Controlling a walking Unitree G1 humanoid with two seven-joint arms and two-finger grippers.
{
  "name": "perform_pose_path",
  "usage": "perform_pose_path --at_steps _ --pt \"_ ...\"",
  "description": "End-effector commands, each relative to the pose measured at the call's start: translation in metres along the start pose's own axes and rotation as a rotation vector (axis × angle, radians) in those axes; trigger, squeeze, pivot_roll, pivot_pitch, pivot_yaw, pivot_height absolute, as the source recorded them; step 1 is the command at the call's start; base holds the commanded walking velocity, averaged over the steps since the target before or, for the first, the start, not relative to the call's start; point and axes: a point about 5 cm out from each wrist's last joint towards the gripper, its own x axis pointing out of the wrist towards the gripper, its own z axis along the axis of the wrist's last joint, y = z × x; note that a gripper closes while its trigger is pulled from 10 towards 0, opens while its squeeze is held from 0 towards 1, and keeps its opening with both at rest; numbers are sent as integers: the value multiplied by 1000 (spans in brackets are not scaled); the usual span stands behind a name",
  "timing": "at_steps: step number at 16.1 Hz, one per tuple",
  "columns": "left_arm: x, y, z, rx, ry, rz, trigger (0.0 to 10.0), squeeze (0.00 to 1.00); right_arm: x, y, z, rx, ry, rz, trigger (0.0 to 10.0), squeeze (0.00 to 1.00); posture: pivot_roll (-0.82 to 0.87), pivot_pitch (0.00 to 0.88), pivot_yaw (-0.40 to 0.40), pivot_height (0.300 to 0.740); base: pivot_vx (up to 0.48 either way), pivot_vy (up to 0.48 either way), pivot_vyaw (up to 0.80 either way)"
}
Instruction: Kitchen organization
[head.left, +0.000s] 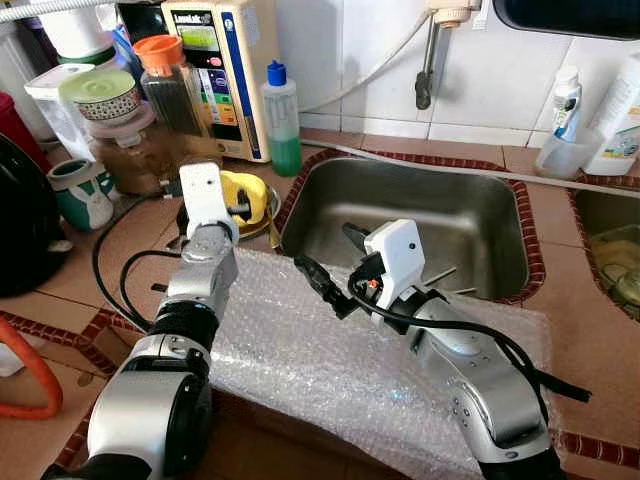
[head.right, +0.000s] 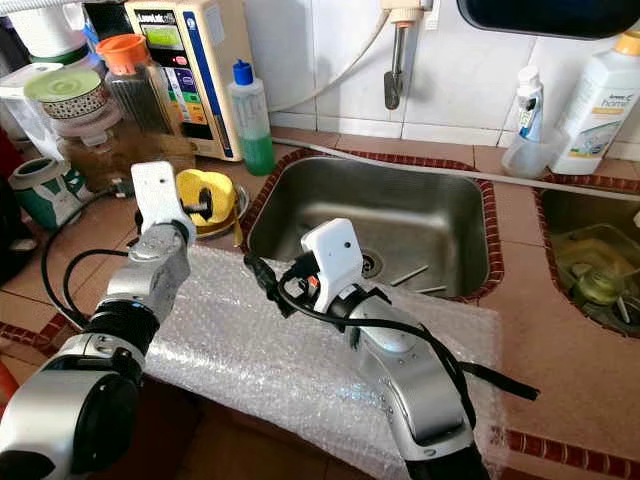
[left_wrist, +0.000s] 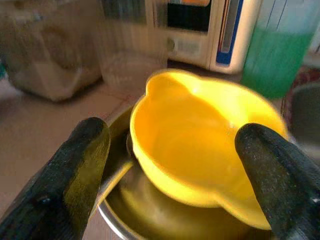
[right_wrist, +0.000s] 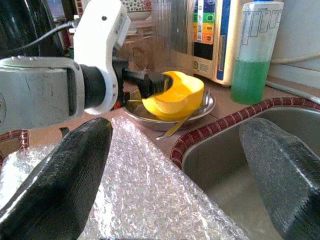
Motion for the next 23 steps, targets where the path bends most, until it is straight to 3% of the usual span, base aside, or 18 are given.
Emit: perform_pose_path --at_steps 1,3,6,7,8,9,12,13,14,15,20,23 --pt "1 -5 2 -16 33 -24 10000 0 1 3 5 -13 -22 11 10000 831 -253 83 121 740 0 0 0" --pt "1 -10 -3 -15 67 -32 10000 0 2 4 5 -10 -18 21 10000 671 -255 83 122 740 0 0 0" --pt "0 -13 -8 -22 107 -47 10000 0 0 5 3 10 -6 24 10000 314 -261 84 128 740 0 0 0" --pt "1 -13 -9 -31 116 -48 10000 0 0 5 3 11 -2 22 10000 298 -262 83 129 740 0 0 0" --pt "1 -13 -8 -36 121 -50 8000 0 0 4 1 11 10 19 10000 282 -262 83 129 740 0 0 0" --pt "1 -13 -8 -38 123 -50 4863 0 -1 4 0 11 14 18 10000 271 -263 82 130 740 0 0 0" --pt "2 -11 -6 -48 127 -39 2392 0 -1 4 0 9 17 15 10000 247 -259 82 129 740 0 0 0" --pt "3 -10 -6 -50 130 -32 3020 0 0 3 0 8 15 15 10000 243 -259 82 129 740 0 0 0" --pt "3 -8 -5 -48 126 -22 4549 0 0 3 1 9 11 15 10000 231 -256 80 128 740 0 0 0" --pt "4 -6 -3 -48 117 -15 10000 0 0 2 1 6 10 13 10000 216 -255 80 128 740 0 0 0" --pt "5 1 8 -46 42 21 10000 0 1 0 1 -1 7 9 10000 141 -249 77 125 740 0 0 0" --pt "5 0 15 -12 1 20 10000 0 2 -1 2 -2 5 7 10000 35 -244 73 123 740 0 0 0"
